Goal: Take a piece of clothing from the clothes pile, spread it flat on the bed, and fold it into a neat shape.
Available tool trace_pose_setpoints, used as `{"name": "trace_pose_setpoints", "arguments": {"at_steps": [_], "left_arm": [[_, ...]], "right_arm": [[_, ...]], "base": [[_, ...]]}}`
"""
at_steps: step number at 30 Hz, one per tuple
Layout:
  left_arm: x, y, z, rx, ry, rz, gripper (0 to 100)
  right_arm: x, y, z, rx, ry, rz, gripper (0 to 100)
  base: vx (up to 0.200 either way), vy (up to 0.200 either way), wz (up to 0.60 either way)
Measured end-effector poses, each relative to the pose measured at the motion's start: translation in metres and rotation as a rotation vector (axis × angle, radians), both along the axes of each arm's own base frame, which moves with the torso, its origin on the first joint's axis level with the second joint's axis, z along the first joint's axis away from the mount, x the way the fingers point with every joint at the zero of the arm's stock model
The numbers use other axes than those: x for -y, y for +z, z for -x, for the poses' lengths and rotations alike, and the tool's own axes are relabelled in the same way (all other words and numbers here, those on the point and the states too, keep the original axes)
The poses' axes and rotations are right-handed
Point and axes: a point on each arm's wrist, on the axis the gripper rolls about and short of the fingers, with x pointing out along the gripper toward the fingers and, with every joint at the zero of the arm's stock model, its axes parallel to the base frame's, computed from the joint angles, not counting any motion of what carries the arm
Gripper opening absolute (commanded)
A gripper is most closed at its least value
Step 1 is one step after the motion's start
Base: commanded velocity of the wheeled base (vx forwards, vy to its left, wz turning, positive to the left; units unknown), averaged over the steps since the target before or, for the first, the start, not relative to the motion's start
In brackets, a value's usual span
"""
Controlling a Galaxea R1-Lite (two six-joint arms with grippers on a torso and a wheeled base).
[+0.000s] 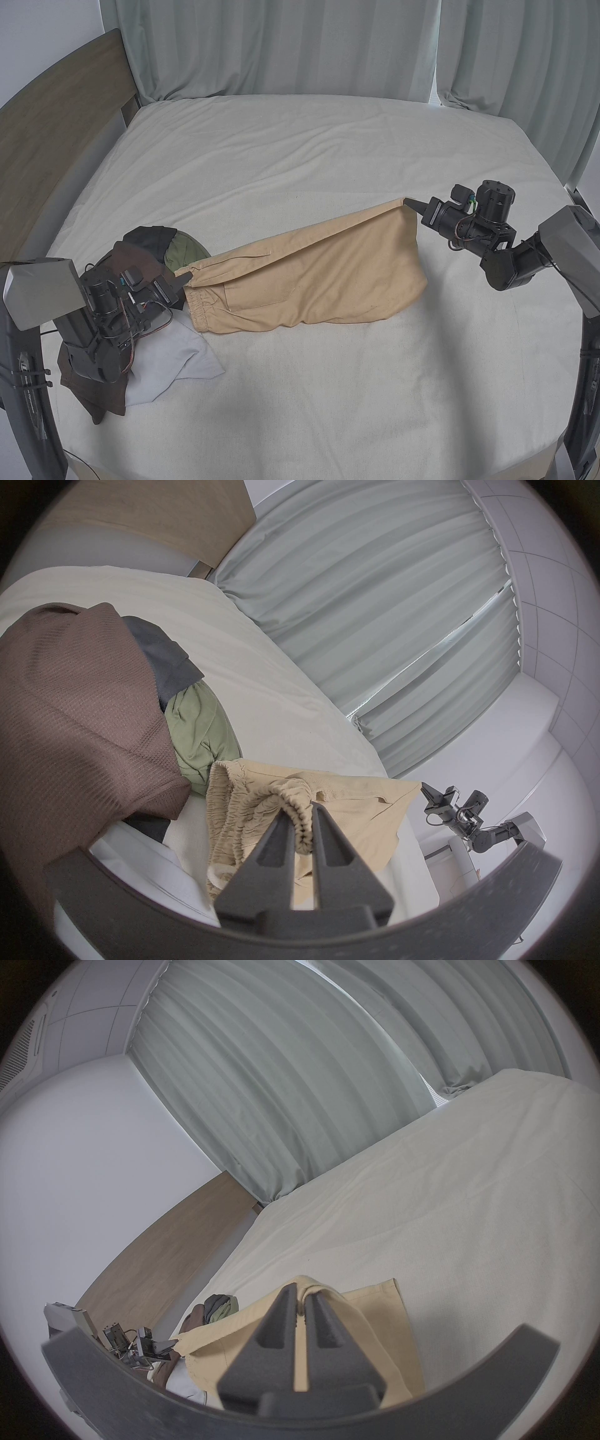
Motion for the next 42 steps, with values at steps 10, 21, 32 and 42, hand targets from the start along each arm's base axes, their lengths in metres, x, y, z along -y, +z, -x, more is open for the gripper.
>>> {"name": "trace_pose_setpoints", "arguments": {"at_steps": [10,21,32,42], "left_arm": [[0.002,-0.002,-0.004,0.005,-0.004,0.000,100],[0.000,0.001,-0.016,0.033,0.011,0.023,100],[0.002,0.007,0.006,-0.005,-0.010,0.022,100],[0.007,0.018,0.027,0.012,-0.087,-0.027,100]], "right_arm": [[-0.001,-0.007,-0.006,-0.005,-0.003,0.001,100],[-0.006,-0.008,-0.015,0.019,-0.010,-0.003,100],[-0.007,-0.012,0.002,-0.032,-0.001,0.008,100],[-0.008,-0.010,0.041,-0.067,0.020,0.071,100]], "base": [[0.000,0.000,0.00],[0.000,0.000,0.00],[0.000,0.000,0.00],[0.000,0.000,0.00]]}}
